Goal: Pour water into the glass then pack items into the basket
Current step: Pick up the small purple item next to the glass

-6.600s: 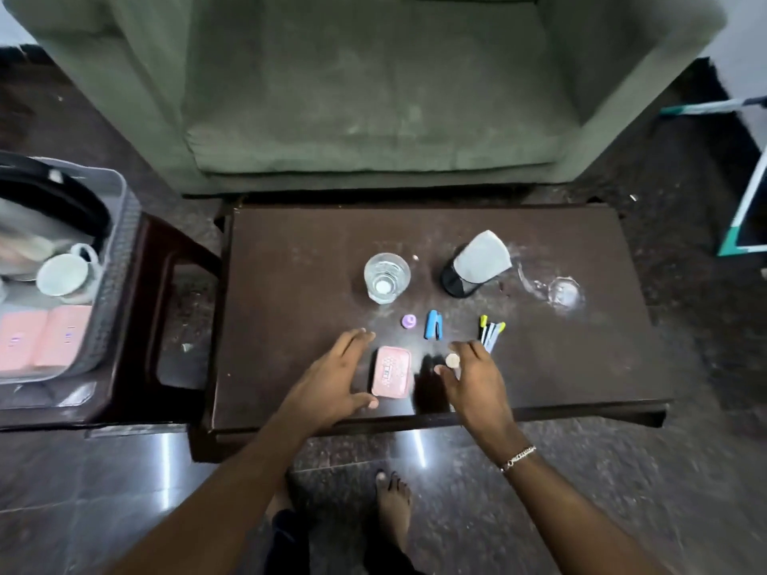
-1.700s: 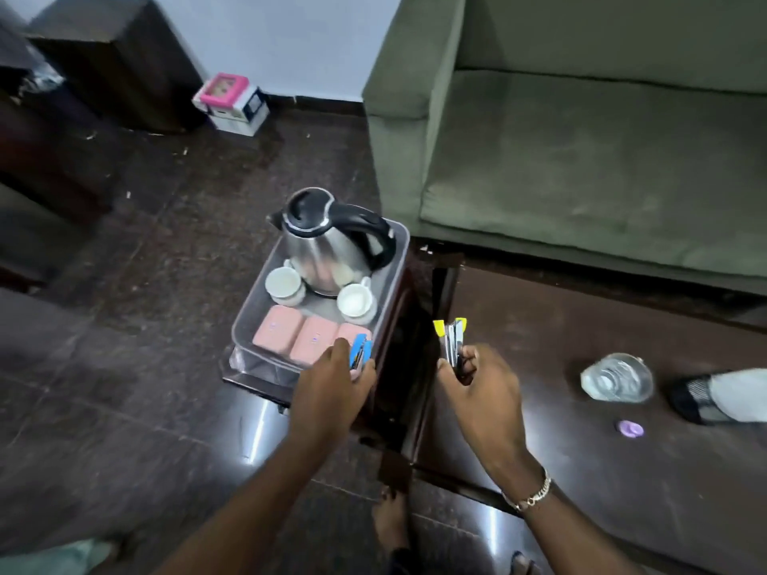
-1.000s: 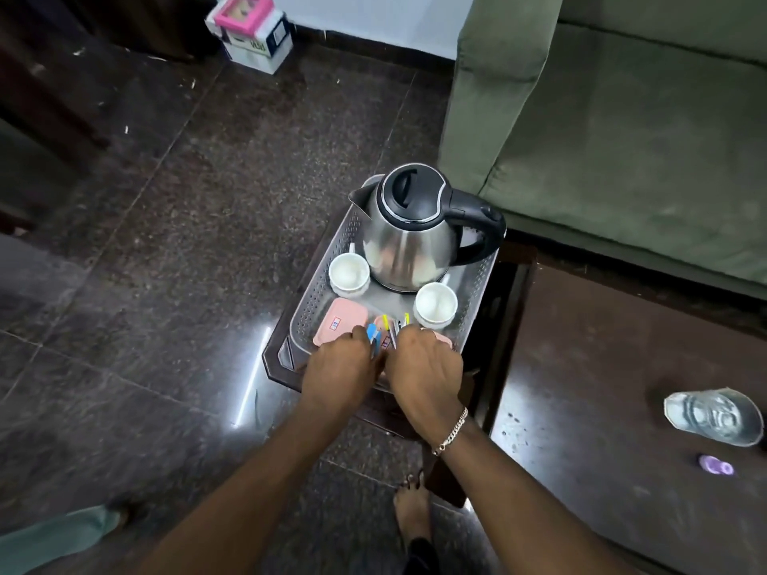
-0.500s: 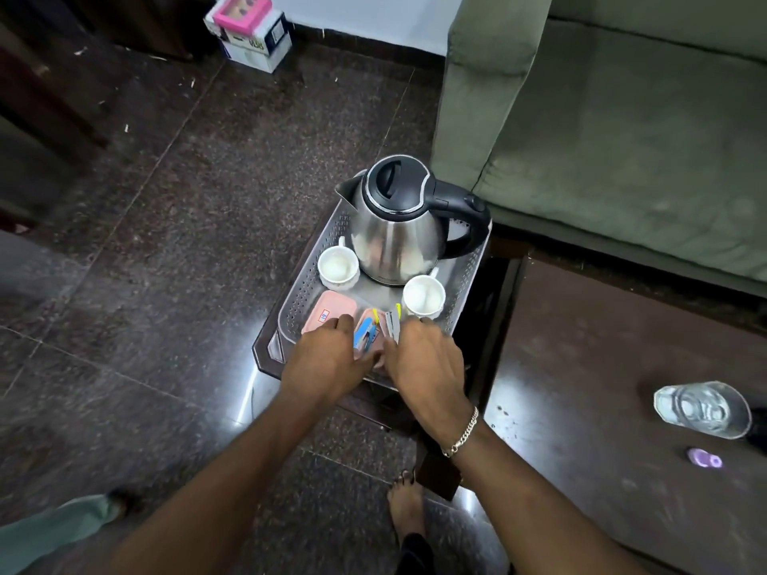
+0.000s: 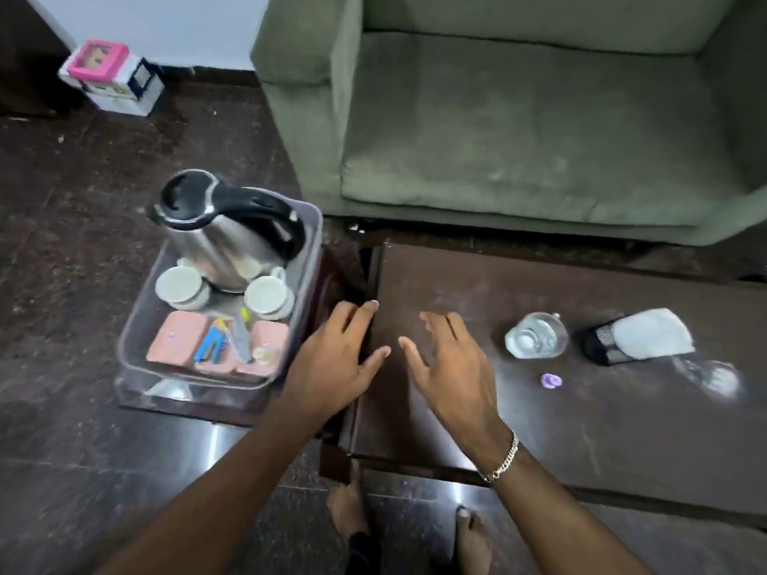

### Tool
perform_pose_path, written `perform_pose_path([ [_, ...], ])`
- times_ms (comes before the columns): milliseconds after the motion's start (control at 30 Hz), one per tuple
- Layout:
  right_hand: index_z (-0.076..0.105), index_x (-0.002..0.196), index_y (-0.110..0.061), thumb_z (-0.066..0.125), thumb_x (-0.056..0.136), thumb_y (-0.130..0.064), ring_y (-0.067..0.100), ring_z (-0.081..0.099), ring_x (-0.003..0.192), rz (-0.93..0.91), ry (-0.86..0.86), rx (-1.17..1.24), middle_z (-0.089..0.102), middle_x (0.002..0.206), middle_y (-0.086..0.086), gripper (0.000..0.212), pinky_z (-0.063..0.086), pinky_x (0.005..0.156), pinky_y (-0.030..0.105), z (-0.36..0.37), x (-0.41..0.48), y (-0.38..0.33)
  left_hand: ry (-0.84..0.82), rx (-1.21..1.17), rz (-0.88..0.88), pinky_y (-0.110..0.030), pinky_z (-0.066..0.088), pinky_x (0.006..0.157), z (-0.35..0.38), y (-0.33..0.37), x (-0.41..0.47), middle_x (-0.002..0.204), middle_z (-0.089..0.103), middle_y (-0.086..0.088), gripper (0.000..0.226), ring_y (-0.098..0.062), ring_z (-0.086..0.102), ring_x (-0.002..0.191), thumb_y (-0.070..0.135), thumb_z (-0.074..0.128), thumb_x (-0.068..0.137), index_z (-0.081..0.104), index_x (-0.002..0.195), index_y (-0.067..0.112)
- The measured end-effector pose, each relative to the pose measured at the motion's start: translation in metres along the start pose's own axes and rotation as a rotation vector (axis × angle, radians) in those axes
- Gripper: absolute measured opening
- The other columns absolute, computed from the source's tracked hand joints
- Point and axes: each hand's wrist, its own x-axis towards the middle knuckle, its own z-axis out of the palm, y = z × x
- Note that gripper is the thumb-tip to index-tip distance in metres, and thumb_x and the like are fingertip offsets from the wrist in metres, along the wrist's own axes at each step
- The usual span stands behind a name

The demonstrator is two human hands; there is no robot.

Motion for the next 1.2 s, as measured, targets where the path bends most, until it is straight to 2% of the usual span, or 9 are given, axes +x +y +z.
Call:
perform_pose_path([
  [133,0.065,0.124,-0.013,0.069,0.094,-0.041,0.027,0.068,0.100,0.125,-0.020,-0.028,0.065,0.115,0.004,0.041,0.059,0.069,0.042,-0.030,-0.026,0.089,-0.119,-0.065,0.023,-0.042,0.058,0.079,0.054,0.074,0.015,0.126,0.053,-0.004,0.064,-0.030,0.067,0.102,0.050,0.063,0.093,0.046,0.146,0.019],
  [300,0.064,0.123,-0.014,0.068,0.092,-0.041,0.032,0.068,0.094,0.267,-0.083,-0.093,0.066,0.113,0.006,0.041,0.055,0.066,0.040,-0.044,-0.054,0.187,-0.212,-0.115,0.060,-0.042,0.059,0.079,0.125,0.144,0.031,0.121,0.059,-0.003,0.055,-0.031,0.070,0.098,0.047,0.065,0.092,0.054,0.137,0.018],
  [433,0.063,0.120,-0.016,0.067,0.094,-0.040,0.034,0.068,0.097,0.393,-0.175,-0.116,0.062,0.119,0.005,0.035,0.051,0.069,0.038,-0.032,-0.064,0.247,-0.320,-0.098,0.070,-0.043,0.056,0.082,0.178,0.175,0.041,0.120,0.061,-0.003,0.043,-0.031,0.069,0.099,0.042,0.060,0.096,0.058,0.131,0.018],
  [600,0.062,0.125,-0.017,0.068,0.092,-0.032,0.036,0.068,0.100,0.388,-0.251,-0.083,0.063,0.120,0.007,0.037,0.054,0.077,0.041,-0.001,-0.065,0.301,-0.418,-0.122,0.058,-0.044,0.055,0.087,0.240,0.194,0.049,0.128,0.061,-0.005,0.042,-0.035,0.067,0.105,0.034,0.059,0.098,0.055,0.136,0.016],
  [767,0.066,0.120,-0.016,0.071,0.088,-0.018,0.032,0.066,0.097,0.332,-0.218,-0.007,0.062,0.113,0.006,0.033,0.054,0.077,0.040,0.024,-0.067,0.324,-0.422,-0.141,0.085,-0.047,0.053,0.095,0.276,0.206,0.053,0.136,0.057,-0.006,0.038,-0.034,0.064,0.115,0.024,0.051,0.103,0.052,0.140,0.014],
  [867,0.069,0.112,-0.020,0.069,0.089,-0.016,0.026,0.064,0.089,0.282,-0.172,0.012,0.059,0.105,0.001,0.023,0.050,0.072,0.037,0.033,-0.068,0.328,-0.374,-0.132,0.093,-0.047,0.054,0.090,0.284,0.210,0.059,0.131,0.059,-0.006,0.035,-0.035,0.066,0.108,0.020,0.051,0.104,0.055,0.139,0.015],
  [1000,0.071,0.104,-0.017,0.067,0.090,-0.011,0.026,0.064,0.083,0.258,-0.143,0.053,0.060,0.100,0.000,0.016,0.054,0.070,0.041,0.036,-0.065,0.320,-0.351,-0.150,0.104,-0.045,0.054,0.085,0.280,0.207,0.058,0.121,0.060,-0.005,0.030,-0.034,0.066,0.102,0.014,0.054,0.101,0.059,0.131,0.017],
  [1200,0.072,0.105,-0.018,0.065,0.092,-0.012,0.024,0.063,0.083,0.201,-0.154,0.045,0.061,0.098,0.000,0.015,0.051,0.068,0.037,0.026,-0.062,0.275,-0.309,-0.222,0.063,-0.050,0.055,0.077,0.232,0.187,0.043,0.115,0.058,-0.005,0.023,-0.038,0.068,0.093,0.015,0.053,0.102,0.062,0.123,0.017],
])
